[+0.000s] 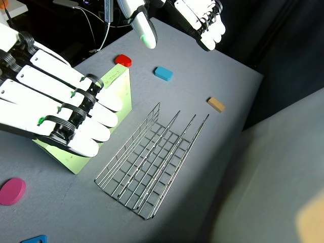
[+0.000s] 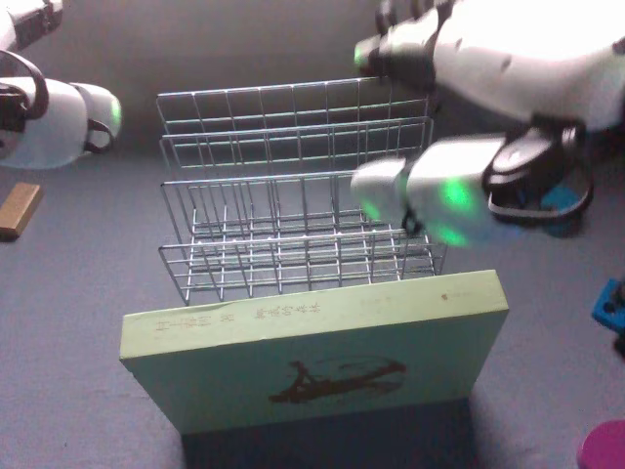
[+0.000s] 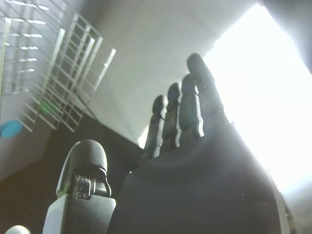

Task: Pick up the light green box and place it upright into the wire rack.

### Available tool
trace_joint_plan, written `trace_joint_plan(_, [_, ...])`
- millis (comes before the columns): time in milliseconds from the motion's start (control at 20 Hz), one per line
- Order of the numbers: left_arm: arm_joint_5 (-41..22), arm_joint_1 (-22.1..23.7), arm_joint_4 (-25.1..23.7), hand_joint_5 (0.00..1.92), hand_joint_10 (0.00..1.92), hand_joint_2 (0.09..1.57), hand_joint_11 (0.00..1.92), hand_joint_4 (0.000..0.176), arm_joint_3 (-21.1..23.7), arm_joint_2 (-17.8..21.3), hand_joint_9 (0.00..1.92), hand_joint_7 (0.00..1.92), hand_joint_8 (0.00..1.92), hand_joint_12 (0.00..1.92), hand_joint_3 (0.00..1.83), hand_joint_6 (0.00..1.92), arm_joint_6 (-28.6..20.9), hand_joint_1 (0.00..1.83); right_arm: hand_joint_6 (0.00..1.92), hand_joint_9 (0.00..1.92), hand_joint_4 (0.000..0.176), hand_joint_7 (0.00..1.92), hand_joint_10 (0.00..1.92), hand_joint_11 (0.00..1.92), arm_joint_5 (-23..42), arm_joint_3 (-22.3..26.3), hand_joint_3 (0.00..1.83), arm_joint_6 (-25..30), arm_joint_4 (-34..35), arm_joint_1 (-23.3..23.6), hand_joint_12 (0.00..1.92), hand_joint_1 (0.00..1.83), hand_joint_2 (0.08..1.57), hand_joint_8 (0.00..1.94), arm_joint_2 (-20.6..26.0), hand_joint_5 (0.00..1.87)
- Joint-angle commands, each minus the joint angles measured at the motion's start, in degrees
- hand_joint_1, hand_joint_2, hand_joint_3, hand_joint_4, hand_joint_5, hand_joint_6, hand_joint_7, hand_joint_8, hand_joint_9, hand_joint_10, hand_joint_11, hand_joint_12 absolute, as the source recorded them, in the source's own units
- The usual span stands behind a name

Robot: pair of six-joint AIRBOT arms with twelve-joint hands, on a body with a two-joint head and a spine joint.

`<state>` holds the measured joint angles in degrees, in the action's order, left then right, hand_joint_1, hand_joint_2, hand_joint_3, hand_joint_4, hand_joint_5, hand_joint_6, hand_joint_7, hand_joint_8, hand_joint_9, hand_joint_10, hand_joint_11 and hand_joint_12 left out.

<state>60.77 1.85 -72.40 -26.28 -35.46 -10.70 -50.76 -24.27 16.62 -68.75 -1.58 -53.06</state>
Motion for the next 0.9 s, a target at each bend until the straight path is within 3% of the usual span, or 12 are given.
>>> trace_joint_plan(0, [-1.6, 0.3, -5.8, 0.02, 0.0, 1.39, 0.0, 0.0, -0.5, 0.3, 0.0, 0.02, 0.0, 0.39, 0.01, 0.0, 0.5, 0.0, 0.02, 0.21, 0.0, 0.21, 0.03, 0.0, 1.4, 0.2, 0.0, 0.1, -4.2, 1.4, 0.58, 0.27, 1.22, 0.0, -0.4, 0.22])
trace_joint_plan(150, [-2.3, 0.4, -5.8, 0.02, 0.0, 1.39, 0.0, 0.0, -2.5, 0.4, 0.0, 0.02, 0.0, 0.39, 0.01, 0.0, 0.6, 0.0, 0.02, 0.21, 0.0, 0.2, 0.03, 0.0, 0.5, 0.2, 0.0, -0.4, -2.8, 1.5, 0.56, 0.36, 1.18, 0.0, -2.2, 0.22])
trace_joint_plan(200, [-2.5, 0.4, -5.8, 0.02, 0.0, 1.39, 0.0, 0.0, -3.0, 0.6, 0.0, 0.02, 0.0, 0.37, 0.01, 0.0, 0.6, 0.0, 0.01, 0.21, 0.0, 0.2, 0.02, 0.0, 0.3, 0.2, 0.0, -1.7, -0.6, 1.7, 0.56, 0.5, 1.14, 0.0, -3.1, 0.22])
trace_joint_plan(350, [-3.4, 0.6, -7.3, 0.02, 0.0, 1.39, 0.0, 0.0, -3.4, 2.3, 0.0, 0.02, 0.0, 0.36, 0.01, 0.0, 1.0, 0.0, 0.01, 0.21, 0.0, 0.2, 0.02, 0.0, -1.4, 0.2, 0.0, -4.4, 3.6, 2.5, 0.56, 0.55, 1.12, 0.0, -6.6, 0.22])
trace_joint_plan(450, [-3.5, 0.7, -7.3, 0.01, 0.0, 1.39, 0.0, 0.0, -3.6, 2.7, 0.0, 0.02, 0.0, 0.36, 0.01, 0.0, 1.9, 0.0, 0.01, 0.21, 0.0, 0.17, 0.02, 0.0, -2.4, 0.2, 0.0, -4.4, 3.6, 2.3, 0.54, 0.97, 1.0, 0.0, -8.4, 0.12])
trace_joint_plan(600, [-3.4, 1.8, -7.3, 0.01, 0.0, 1.4, 0.0, 0.0, -4.1, 3.2, 0.0, 0.02, 0.0, 0.33, 0.01, 0.0, 1.5, 0.0, 0.0, 0.16, 0.0, 0.13, 0.0, 0.0, -3.4, -0.4, 0.0, -4.7, 4.9, 1.7, 0.4, 1.23, 0.92, 0.0, -11.8, 0.1])
trace_joint_plan(750, [-3.3, 3.0, -7.3, 0.01, 0.0, 1.41, 0.0, 0.0, -4.7, 3.2, 0.0, 0.02, 0.0, 0.32, 0.01, 0.0, 0.2, 0.0, 0.0, 0.13, 0.0, 0.12, 0.0, 0.0, -3.8, -2.9, 0.0, -4.5, 9.8, 1.7, 0.29, 1.26, 0.91, 0.0, -14.7, 0.09])
trace_joint_plan(850, [-3.3, 3.3, -7.5, 0.01, 0.0, 1.41, 0.0, 0.0, -4.8, 3.2, 0.0, 0.02, 0.0, 0.32, 0.01, 0.0, 2.7, 0.0, 0.0, 0.11, 0.0, 0.11, 0.0, 0.0, -4.2, -5.3, 0.0, -4.8, 12.7, 1.6, 0.23, 1.27, 0.91, 0.0, -17.1, 0.1])
